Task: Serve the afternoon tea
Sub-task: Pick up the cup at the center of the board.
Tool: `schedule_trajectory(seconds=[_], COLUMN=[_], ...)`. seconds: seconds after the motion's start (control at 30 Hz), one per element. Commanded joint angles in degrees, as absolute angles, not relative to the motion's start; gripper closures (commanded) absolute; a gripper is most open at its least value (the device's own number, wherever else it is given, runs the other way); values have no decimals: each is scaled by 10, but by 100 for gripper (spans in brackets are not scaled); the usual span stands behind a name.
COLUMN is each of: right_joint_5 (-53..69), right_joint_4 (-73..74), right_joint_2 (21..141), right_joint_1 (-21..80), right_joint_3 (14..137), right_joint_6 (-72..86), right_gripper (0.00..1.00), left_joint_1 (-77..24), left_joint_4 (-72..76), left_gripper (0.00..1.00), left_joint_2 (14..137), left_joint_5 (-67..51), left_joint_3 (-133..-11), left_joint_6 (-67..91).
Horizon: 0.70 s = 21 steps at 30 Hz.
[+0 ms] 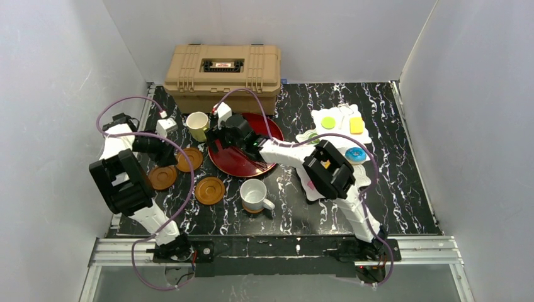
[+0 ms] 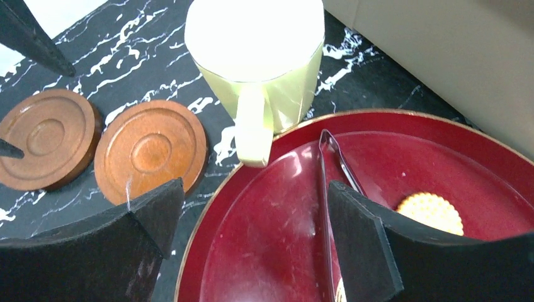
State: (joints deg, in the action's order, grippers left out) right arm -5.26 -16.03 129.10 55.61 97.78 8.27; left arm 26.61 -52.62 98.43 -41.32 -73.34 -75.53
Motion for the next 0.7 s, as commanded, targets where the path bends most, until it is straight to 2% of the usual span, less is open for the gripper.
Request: schedule_trajectory(seconds=[0.0, 0.17, 0.27, 0.33, 0.43, 0.53, 0.6, 0.67], right_joint_5=[-61, -80, -86, -86, -83, -81, -81, -76], right_joint_4=[-197, -223, -249, -265, -289, -308, -318, -324], right_joint_2=[1330, 1371, 1383, 1391, 1401, 1402, 1398, 1396], right_joint_1=[562, 564, 564, 565, 567, 569, 570, 571], right_joint_3=[1032, 1064, 1069, 1072, 1071, 1070, 1066, 1067], right_joint_6=[68, 69, 71, 72, 75, 79, 79, 79], right_gripper=[10, 19, 29, 38, 63, 83, 88, 86], left_joint_1=[281, 291, 301, 307, 314, 318, 319, 320], left_joint_4=[-558, -578, -584, -590, -591, -593, -593, -594], left_gripper=[31, 32, 33, 33, 34, 35, 35, 36], left_joint_2=[998, 1006, 1007, 1011, 1016, 1015, 1012, 1009], left_joint_5=[-458, -463, -463, -465, -468, -468, -468, -468], left_joint_3=[-762, -766, -768, -772, -774, -770, -765, -760], left_joint_6=[-738, -750, -759, -762, -761, -762, -763, -763])
